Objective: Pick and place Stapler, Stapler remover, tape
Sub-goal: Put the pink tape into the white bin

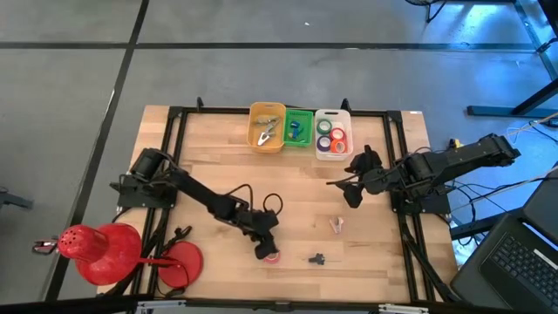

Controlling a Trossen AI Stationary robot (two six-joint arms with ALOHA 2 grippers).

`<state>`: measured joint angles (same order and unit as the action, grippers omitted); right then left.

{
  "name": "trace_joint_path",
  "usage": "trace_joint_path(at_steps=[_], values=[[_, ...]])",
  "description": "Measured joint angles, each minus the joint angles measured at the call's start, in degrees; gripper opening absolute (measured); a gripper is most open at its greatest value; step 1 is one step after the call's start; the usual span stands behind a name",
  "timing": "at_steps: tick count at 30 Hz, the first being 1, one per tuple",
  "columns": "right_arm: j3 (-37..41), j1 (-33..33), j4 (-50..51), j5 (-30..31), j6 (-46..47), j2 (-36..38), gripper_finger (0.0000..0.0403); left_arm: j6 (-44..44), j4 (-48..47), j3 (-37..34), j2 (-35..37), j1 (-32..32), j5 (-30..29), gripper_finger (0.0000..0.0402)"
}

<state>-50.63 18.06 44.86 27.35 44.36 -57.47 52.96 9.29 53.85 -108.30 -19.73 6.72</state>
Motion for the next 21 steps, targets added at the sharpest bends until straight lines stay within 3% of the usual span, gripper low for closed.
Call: trace_joint_path(at_steps=[9, 21], values=[[0.0, 0.0, 0.19, -0.41, -1.33, 0.0, 0.0312, -7.7, -4.66, 0.15, -0.03, -0.41, 0.73, 0.0282], [0.0, 0.0, 0.39, -0.14, -2.68, 0.0, 0.0312, -13.3, -5.87, -0.05, -0.18, -0.9, -0.49, 0.0209]])
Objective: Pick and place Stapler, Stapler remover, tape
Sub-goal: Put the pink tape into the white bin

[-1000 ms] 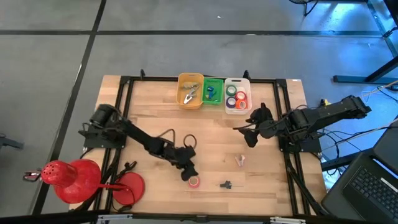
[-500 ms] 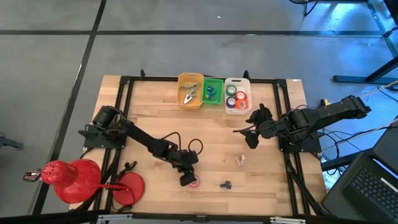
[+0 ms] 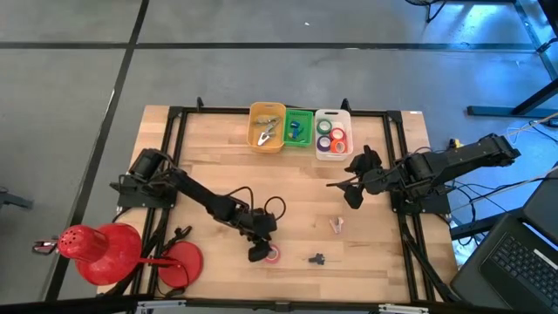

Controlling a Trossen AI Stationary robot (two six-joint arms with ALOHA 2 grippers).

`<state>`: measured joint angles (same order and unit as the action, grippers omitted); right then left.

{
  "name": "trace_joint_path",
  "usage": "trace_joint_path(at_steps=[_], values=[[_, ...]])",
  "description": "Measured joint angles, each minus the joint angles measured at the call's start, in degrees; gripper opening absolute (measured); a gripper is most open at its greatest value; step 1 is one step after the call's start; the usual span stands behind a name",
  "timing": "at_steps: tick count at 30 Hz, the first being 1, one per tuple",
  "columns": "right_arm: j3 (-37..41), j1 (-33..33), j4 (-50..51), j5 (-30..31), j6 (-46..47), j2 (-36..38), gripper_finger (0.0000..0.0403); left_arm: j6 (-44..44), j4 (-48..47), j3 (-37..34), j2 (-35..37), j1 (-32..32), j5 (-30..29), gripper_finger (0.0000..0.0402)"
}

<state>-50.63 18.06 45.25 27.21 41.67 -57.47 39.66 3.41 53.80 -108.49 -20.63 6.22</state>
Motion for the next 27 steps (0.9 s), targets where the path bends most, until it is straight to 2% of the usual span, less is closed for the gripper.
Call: trace_joint_path(at_steps=[7, 14, 21, 27], values=[[0.0, 0.0, 0.0, 0.05, -0.18, 0.0, 0.0312, -1.73, -0.17, -0.07, -0.07, -1.4, -2.17, 0.0149], [0.0, 0.02, 0.0, 0.21, -0.18, 0.0, 0.0312, 3.84, 3.79, -0.39, -0.09, -1.26, -2.79, 0.0031], [0.0, 0.0, -0.39, 0.21, -0.18, 0.0, 0.0312, 10.58, 10.64, -0.53, -0.06, 0.69, -3.84, 0.0029], [0.0, 0.0, -1.51, 0.16, -0.16, 0.02, 0.0312, 11.94, 14.08, -0.47, 2.11, 2.57, -4.24, 0.0029]])
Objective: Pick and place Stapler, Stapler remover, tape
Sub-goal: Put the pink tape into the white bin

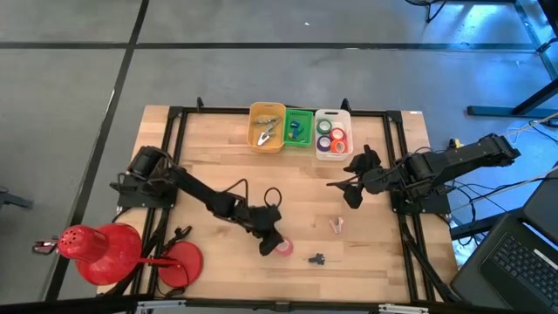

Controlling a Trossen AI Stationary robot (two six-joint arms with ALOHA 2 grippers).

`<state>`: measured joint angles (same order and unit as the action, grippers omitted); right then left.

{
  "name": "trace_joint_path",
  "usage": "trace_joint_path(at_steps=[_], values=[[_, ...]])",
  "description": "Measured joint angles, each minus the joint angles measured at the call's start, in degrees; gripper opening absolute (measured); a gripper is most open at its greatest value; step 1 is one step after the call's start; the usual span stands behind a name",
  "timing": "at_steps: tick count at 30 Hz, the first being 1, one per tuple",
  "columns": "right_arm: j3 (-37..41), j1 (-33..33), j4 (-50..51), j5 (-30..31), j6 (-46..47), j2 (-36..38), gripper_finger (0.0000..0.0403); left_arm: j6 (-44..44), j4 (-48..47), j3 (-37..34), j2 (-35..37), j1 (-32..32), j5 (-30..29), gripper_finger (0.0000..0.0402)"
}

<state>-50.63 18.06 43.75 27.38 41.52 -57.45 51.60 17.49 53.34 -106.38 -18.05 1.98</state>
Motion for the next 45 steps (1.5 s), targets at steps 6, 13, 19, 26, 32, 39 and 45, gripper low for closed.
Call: trace_joint_path(at_steps=[6, 13, 19, 26, 32, 39, 45], values=[[0.0, 0.02, -0.43, -0.4, -0.29, 0.0, 0.0312, -1.37, 0.27, 0.16, 5.28, 2.41, -6.79, 0.0029], [0.0, 0.02, -4.28, -1.46, -3.23, 0.09, 0.0312, -7.43, 2.22, 0.2, 12.3, 6.02, -17.1, 0.0029], [0.0, 0.02, -8.16, -1.54, -4.14, 0.29, 0.0312, -17.19, 10.3, 0.25, 16.75, 10.75, -18.45, 0.0029], [0.0, 0.32, -17.45, -2.15, -9.05, 1.71, 0.0312, -22.91, 23.4, 0.29, 17.39, 17.37, -15.35, 0.0029], [0.0, 0.66, -35.12, -5.04, -18.66, 2.36, 0.0312, -22.96, 29.15, 0.29, 17.36, 22.64, -10.67, 0.0029], [-0.07, 0.52, -49.58, -6.22, -22.27, 2.08, 0.0312, -23.72, 35.28, 0.29, 17.41, 25.33, -6.34, 0.0029], [-0.07, 0.41, -53.01, -8.49, -21.25, 1.34, 0.0312, -23.75, 35.0, 0.3, 17.39, 25.69, -6.14, 0.0029]])
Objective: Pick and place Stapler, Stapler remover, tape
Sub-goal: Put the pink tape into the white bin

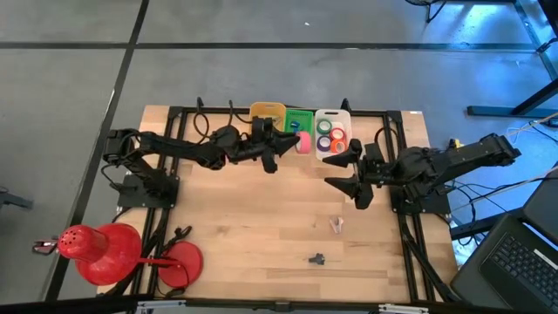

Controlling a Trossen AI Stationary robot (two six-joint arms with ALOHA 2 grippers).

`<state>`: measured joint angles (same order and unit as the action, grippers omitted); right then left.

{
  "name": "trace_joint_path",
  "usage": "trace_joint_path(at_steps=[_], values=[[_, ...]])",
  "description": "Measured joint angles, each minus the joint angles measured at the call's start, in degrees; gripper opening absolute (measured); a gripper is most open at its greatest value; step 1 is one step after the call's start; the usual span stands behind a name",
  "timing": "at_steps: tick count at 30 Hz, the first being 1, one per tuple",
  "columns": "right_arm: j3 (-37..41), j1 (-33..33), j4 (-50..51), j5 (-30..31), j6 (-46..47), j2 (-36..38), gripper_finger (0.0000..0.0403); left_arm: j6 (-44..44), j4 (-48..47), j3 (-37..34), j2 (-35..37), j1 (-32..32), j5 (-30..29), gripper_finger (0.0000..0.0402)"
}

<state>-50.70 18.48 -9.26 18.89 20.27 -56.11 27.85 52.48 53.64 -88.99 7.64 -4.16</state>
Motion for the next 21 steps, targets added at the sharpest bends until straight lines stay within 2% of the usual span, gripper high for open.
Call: trace_joint_path(at_steps=[5, 9, 12, 16, 21], values=[[-2.01, -0.02, -1.66, -1.86, 0.06, -1.89, 0.0312, -0.13, -1.64, 0.79, 0.0, -0.02, 0.33, 0.0029], [-5.06, -0.15, -0.87, -2.54, -3.78, -4.47, 0.0312, -1.42, -6.62, 4.19, 0.0, -0.02, 2.67, 0.0029], [-8.45, -1.14, 7.05, -1.94, -5.39, -4.95, 0.0312, -3.38, -8.06, 6.09, -0.02, -0.04, 6.52, 0.0029], [-14.41, -1.53, 19.93, 1.69, -4.34, -4.46, 0.0312, -4.0, -5.12, 7.35, 0.2, -0.06, 11.09, 0.0029], [-18.63, -1.46, 24.07, 2.51, -4.66, -4.62, 0.0312, -4.61, -3.38, 7.44, 0.17, 0.49, 11.36, 0.0029]])
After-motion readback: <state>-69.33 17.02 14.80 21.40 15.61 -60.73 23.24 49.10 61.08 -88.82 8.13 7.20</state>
